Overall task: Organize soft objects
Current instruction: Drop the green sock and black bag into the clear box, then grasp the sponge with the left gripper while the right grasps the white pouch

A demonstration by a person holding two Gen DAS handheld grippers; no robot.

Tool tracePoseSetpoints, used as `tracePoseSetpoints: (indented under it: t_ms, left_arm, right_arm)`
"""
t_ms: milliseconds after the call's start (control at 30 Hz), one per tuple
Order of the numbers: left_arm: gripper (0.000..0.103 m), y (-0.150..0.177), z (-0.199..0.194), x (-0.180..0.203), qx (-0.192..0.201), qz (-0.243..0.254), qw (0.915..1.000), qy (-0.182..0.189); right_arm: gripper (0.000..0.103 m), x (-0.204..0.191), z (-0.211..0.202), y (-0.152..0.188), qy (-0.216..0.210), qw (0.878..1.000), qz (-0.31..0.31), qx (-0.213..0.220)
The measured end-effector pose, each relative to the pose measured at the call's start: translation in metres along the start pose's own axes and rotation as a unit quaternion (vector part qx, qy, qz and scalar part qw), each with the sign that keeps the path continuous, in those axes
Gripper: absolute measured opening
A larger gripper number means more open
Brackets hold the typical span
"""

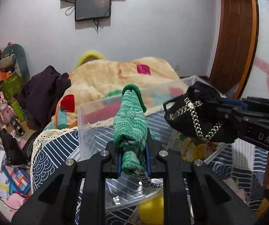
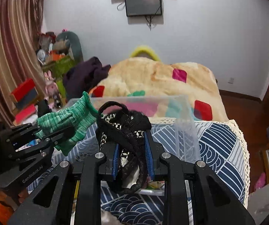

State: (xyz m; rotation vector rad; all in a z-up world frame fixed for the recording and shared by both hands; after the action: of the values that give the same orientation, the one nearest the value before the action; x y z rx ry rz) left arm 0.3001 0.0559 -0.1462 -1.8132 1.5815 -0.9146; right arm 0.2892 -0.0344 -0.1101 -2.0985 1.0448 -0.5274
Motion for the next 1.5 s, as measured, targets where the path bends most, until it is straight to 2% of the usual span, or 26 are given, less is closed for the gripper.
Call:
tracePoseSetpoints:
  t_ms: [233,300,333,400,467,633,767,933,1167,1333,1500]
  left_arm:
    - [0.019,0.010,0.013,0.003,-0.027,0.009,0.9996,0.000]
    - [0.031,0.011,0.014,0.001,-0.035,0.005,0.9994,0.005]
    - [0.036,0.012,0.013,0.001,-0.036,0.002,0.9993,0.007]
    - [0.054,0.011,0.007,0.000,-0.029,-0.006,0.9995,0.012]
    - [0.056,0.009,-0.001,-0.001,-0.017,-0.009,0.9997,0.013]
    - [0.059,0.004,-0.021,0.001,-0.003,-0.004,0.9997,0.023]
    - [0.070,0.003,-0.048,0.003,0.025,-0.003,0.9992,0.030]
    - [0.079,0.007,-0.075,0.002,0.039,-0.019,0.9981,0.044]
    - [0.096,0.023,-0.105,0.000,0.055,-0.011,0.9978,0.036]
    - [0.097,0.052,-0.110,0.002,0.035,0.002,0.9989,0.031]
    - [0.097,0.085,-0.098,0.002,0.000,0.000,0.9995,0.030]
  right_arm:
    - [0.022,-0.004,0.011,0.007,0.009,0.999,-0.021,-0.024]
    - [0.024,-0.004,0.008,0.006,0.017,0.999,-0.027,-0.024]
    - [0.027,-0.003,0.006,0.006,0.017,0.999,-0.029,-0.024]
    - [0.034,-0.003,0.000,0.006,0.019,0.999,-0.034,-0.021]
    - [0.048,-0.002,-0.006,0.005,0.021,0.999,-0.035,-0.015]
    - [0.058,-0.004,-0.028,0.006,0.015,0.999,-0.038,0.003]
    - [0.082,-0.005,-0.049,0.004,0.023,0.998,-0.043,0.027]
    - [0.083,-0.008,-0.078,0.001,0.019,0.997,-0.041,0.058]
    - [0.093,-0.011,-0.099,0.016,0.025,0.996,-0.033,0.079]
    - [0.095,-0.019,-0.098,0.040,0.012,0.997,-0.027,0.068]
    - [0.095,-0.027,-0.084,0.069,-0.001,0.999,-0.020,0.035]
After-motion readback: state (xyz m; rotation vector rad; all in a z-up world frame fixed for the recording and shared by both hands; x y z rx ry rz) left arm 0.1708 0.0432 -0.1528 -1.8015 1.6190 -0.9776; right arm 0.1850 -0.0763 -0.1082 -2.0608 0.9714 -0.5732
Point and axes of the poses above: each gripper's, at about its wrist camera, not at the fingertips, and z roughly the way its jaws point, x to its right, y to its underside, the point moved 9 cm from there along z, roughly the way its jaws point, and after that the axes turned 9 degrees about -z, right-handed, at the moved point
